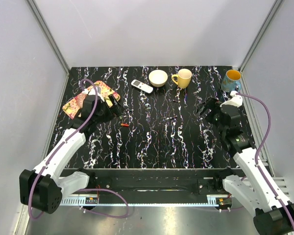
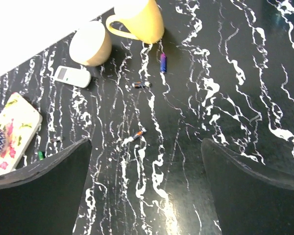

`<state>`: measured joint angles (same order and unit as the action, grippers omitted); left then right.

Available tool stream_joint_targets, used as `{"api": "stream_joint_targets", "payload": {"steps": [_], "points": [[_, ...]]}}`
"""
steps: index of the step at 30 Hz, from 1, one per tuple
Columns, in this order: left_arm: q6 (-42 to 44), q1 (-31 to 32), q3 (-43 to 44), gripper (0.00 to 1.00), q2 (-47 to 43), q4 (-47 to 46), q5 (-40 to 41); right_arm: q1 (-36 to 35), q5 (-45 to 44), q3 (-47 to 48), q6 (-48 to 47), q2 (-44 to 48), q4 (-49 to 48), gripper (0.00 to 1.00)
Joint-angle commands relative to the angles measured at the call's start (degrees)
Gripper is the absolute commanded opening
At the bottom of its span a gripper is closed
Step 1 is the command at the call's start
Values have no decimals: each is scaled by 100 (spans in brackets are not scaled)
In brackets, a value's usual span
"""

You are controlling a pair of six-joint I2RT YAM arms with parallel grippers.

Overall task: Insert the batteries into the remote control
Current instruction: Move the remote control to the center of the board.

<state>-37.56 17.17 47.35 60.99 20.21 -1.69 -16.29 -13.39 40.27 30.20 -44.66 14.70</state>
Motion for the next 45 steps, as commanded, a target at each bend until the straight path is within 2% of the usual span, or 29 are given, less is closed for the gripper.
{"api": "stream_joint_targets", "payload": {"steps": [1, 9, 13, 24, 28, 31, 35, 41, 45], "points": [[-365, -29, 265, 99, 377, -525, 47, -5, 293, 621, 161, -358, -153, 100], [-524, 41, 1126, 94, 1441, -737, 151, -312, 434, 1615, -66, -1386, 595, 100], [-646, 155, 1749, 93, 2317, -607, 739, -681, 118, 1774, -93, -1598, 973, 100], [-1578, 436, 4518, 89, 5253, 412, 1268, -911, 82, 1431, -49, -1484, 1149, 100], [-1807, 428, 5344, 88, 5967, 545, 1461, -919, 353, 1300, -84, -1484, 1035, 100], [-1930, 419, 6545, 87, 6661, 1036, 1689, -919, 521, 1264, -49, -1484, 965, 100], [-1957, 428, 7592, 87, 7365, 1529, 1892, -928, 662, 1299, -23, -1449, 1017, 100], [-2079, 419, 8676, 87, 8164, 2206, 1962, -919, 1074, 1290, 197, -1256, 1035, 100], [-2360, 419, 8677, 86, 8350, 2312, 1954, -919, 1189, 1238, 338, -1106, 1044, 100]]}}
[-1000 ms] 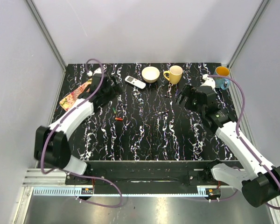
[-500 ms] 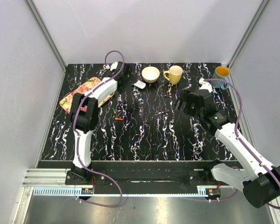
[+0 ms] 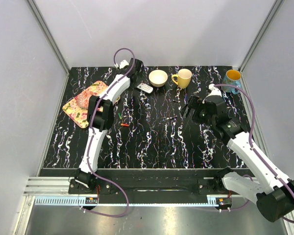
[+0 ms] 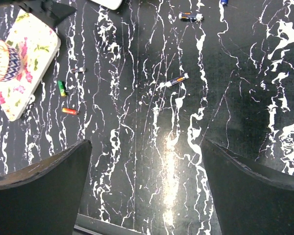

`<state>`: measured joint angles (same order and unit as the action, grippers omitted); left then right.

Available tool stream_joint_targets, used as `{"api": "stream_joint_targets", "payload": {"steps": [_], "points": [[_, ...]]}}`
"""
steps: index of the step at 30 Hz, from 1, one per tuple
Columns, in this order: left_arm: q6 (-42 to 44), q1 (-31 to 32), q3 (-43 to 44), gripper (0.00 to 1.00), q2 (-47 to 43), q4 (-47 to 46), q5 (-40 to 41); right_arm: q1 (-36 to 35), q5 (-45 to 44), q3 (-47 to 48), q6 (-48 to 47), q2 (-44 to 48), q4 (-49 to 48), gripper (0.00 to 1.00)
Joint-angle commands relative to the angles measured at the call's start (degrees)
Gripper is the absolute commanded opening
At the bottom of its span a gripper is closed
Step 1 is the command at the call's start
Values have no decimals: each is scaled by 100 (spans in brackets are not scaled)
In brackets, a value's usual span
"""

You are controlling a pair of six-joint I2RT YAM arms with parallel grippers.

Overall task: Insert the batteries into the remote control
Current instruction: Move the remote control to the center of the board.

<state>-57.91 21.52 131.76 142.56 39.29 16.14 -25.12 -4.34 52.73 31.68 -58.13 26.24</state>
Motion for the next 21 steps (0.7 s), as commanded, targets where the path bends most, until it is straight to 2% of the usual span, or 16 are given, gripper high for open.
{"api": "stream_joint_targets", "payload": {"steps": [1, 7, 11, 21], "points": [[-378, -7, 262, 86, 228, 404, 127, -45, 311, -52, 207, 267, -119, 100], [-730, -7, 674, 86, 562, 404, -84, -36, 416, -166, 312, 407, -145, 100], [-818, 2, 877, 81, 720, 404, -155, -36, 416, -202, 330, 504, -145, 100], [-634, -16, 860, 56, 799, 544, -217, -36, 416, -105, 295, 645, -93, 100]]}}
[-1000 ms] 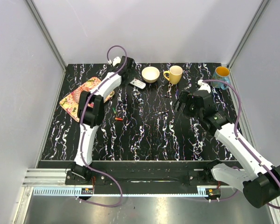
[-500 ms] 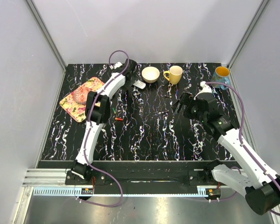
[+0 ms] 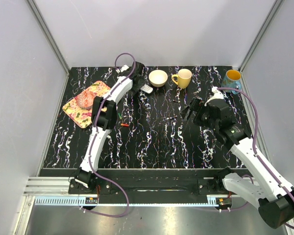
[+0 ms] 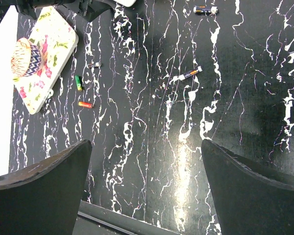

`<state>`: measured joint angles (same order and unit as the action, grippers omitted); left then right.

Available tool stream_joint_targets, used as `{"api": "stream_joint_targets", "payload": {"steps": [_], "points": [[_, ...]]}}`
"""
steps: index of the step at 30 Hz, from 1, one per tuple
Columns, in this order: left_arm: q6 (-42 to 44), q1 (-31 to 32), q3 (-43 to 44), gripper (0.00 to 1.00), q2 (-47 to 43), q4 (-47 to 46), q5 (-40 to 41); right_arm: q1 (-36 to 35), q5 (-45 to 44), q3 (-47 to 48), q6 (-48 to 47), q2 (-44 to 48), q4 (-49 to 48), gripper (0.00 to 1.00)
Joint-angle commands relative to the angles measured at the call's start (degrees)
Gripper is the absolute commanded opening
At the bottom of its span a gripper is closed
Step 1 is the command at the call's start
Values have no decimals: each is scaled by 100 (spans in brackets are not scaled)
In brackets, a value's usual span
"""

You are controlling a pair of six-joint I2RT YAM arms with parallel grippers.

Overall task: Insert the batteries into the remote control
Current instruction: Move the remote control to the center of the board.

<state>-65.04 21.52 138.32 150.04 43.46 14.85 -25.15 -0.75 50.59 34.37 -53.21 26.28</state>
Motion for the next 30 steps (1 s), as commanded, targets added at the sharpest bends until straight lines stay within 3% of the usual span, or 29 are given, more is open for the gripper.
{"api": "stream_joint_targets", "payload": {"steps": [1, 7, 15, 21, 22, 26, 30], "points": [[105, -33, 187, 52, 43, 145, -88, -43, 58, 100, 26, 179, -97, 100], [245, -104, -217, 40, -132, 198, -70, -34, 58, 65, 52, 232, -115, 100], [719, -297, -1385, 38, -958, -118, -246, -34, 58, -102, 140, 232, -255, 100], [1133, -517, -3194, 55, -1872, -838, -650, -43, 278, -242, 175, 223, -308, 100], [1194, -543, -3354, 66, -1969, -926, -755, -34, 269, -260, 158, 241, -325, 100], [1458, -561, -3672, 82, -2276, -1077, -896, -34, 225, -234, 96, 215, -282, 100], [1459, -535, -3760, 88, -2514, -1129, -914, -34, 172, -181, 52, 232, -264, 100]]}}
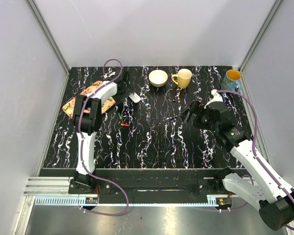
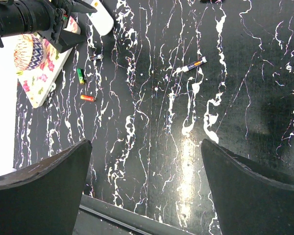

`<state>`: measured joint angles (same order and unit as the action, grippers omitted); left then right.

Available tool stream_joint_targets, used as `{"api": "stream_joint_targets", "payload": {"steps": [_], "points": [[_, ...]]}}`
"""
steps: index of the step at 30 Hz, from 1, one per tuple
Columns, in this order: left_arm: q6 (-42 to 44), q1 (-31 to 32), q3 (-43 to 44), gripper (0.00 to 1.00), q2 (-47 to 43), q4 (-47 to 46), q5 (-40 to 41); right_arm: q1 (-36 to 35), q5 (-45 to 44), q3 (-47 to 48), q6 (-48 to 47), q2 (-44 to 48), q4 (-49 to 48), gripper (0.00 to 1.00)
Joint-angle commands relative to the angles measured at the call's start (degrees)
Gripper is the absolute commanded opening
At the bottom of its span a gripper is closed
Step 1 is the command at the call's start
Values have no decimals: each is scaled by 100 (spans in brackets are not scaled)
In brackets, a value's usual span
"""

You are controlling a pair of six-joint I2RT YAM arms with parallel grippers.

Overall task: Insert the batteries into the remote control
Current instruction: Move the remote control to the center of the board.

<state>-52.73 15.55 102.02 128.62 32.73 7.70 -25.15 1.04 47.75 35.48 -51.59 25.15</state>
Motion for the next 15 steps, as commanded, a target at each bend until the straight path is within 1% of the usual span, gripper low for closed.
{"api": "stream_joint_targets", "payload": {"steps": [1, 3, 8, 11, 12, 14, 15], "points": [[228, 97, -86, 88, -399, -56, -199, -34, 2, 112, -42, 70, -150, 100], [228, 132, 98, 89, -399, 14, -164, -34, 28, 95, 11, 79, -159, 100], [53, 282, 380, 89, -355, 84, 55, -34, 107, 33, 116, 149, -177, 100], [-96, 370, 783, 88, -180, 408, 389, -34, 125, 7, 134, 185, -151, 100], [-123, 387, 1063, 87, -109, 514, 546, -34, 125, 7, 143, 211, -142, 100], [-193, 422, 1372, 84, 136, 847, 679, -43, 133, 15, 143, 229, -98, 100], [-203, 431, 1739, 82, 242, 979, 802, -34, 142, 24, 152, 255, -98, 100]]}}
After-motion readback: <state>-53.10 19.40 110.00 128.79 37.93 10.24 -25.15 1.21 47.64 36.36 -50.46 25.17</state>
